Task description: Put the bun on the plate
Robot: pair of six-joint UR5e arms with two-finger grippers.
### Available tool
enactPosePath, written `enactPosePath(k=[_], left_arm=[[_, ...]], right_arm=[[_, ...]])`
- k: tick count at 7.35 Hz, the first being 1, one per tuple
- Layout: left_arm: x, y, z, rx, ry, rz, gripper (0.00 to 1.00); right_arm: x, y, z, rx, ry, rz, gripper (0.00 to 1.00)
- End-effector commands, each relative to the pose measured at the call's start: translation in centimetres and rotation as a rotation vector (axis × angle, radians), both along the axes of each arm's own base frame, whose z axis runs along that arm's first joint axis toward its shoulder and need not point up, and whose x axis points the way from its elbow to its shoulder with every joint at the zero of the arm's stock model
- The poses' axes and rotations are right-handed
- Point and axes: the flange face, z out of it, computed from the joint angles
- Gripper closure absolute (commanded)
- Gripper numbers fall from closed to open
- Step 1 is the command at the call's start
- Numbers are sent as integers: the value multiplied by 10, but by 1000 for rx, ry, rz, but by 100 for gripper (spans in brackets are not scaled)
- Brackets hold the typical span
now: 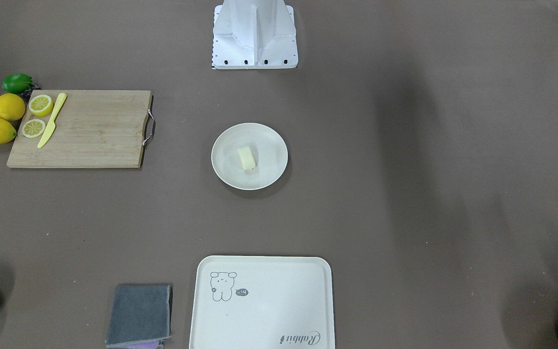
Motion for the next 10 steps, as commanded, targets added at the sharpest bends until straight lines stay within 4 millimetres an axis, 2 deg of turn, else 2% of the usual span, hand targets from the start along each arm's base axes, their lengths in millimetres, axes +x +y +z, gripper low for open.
enactPosePath(k=[1, 2, 3, 4, 5, 6, 7, 8, 9, 10], left_arm=[[4, -2, 1, -3, -13, 50, 3], [3, 2, 2, 18, -13, 67, 3], [3, 11, 12, 43, -12, 77, 3], [4, 11, 16, 74, 3, 80, 3], [2, 18, 12, 85, 6, 78, 2], [2, 19, 2, 103, 6, 76, 2], [3, 15, -5, 118, 8, 76, 2], [3, 14, -3, 111, 8, 74, 2], [3, 17, 1, 98, 8, 73, 2], [3, 17, 2, 97, 7, 77, 2]], right_arm=[[2, 6, 2, 5, 8, -5, 0], [1, 9, 2, 0, 1, 1, 0], [3, 10, -3, 10, -4, 6, 0], [2, 17, -3, -2, -2, 13, 0], [2, 17, -4, 14, 6, 1, 0], [2, 19, -5, 52, 16, 0, 0], [1, 27, 3, 38, 10, 8, 0], [0, 39, 9, 24, 7, 9, 0], [-1, 40, 5, 31, 0, 11, 0], [-1, 33, 2, 29, 2, 13, 0]])
